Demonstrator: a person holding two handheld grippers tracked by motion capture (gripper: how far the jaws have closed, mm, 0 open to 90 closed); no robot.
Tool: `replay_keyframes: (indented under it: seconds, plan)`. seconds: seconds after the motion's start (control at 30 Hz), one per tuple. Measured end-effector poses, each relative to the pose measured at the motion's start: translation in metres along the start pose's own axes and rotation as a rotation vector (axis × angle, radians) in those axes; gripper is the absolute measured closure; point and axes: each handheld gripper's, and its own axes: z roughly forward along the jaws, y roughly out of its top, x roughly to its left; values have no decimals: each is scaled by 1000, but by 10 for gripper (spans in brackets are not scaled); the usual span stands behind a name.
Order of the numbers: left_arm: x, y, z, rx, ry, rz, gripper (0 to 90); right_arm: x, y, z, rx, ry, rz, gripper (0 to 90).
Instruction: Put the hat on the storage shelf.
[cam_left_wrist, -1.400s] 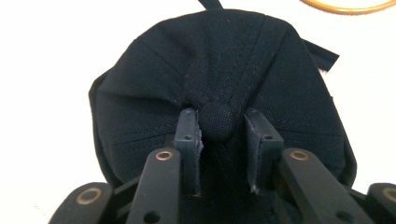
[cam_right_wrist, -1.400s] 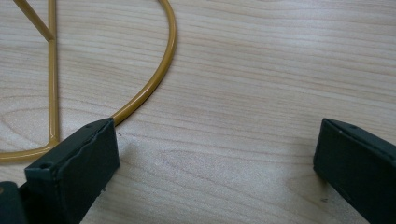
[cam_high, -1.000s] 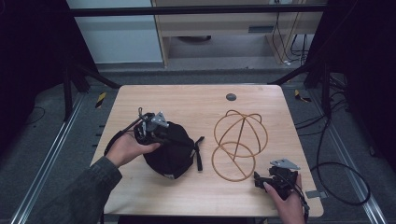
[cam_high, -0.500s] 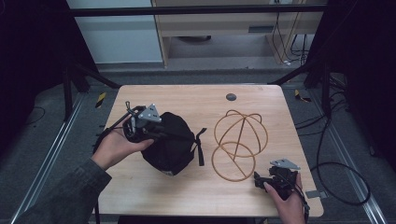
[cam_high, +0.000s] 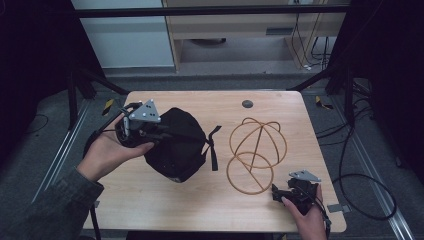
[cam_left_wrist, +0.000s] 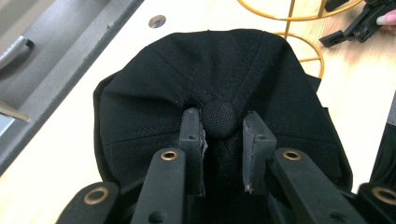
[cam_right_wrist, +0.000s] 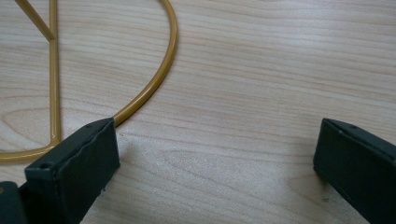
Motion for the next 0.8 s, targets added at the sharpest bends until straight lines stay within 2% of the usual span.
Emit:
replay_keyframes:
  seconds: [0.2,0.4,0.8]
  plan:
    - [0,6,-13,-22,4,4,735,1,0,0,2,0,5,4]
    - [-3,21,-30,-64,12,23,736,1,0,0,2,-2,4,4]
    - [-13,35,-39,-90,9,60,738,1,0,0,2,-5,8,4]
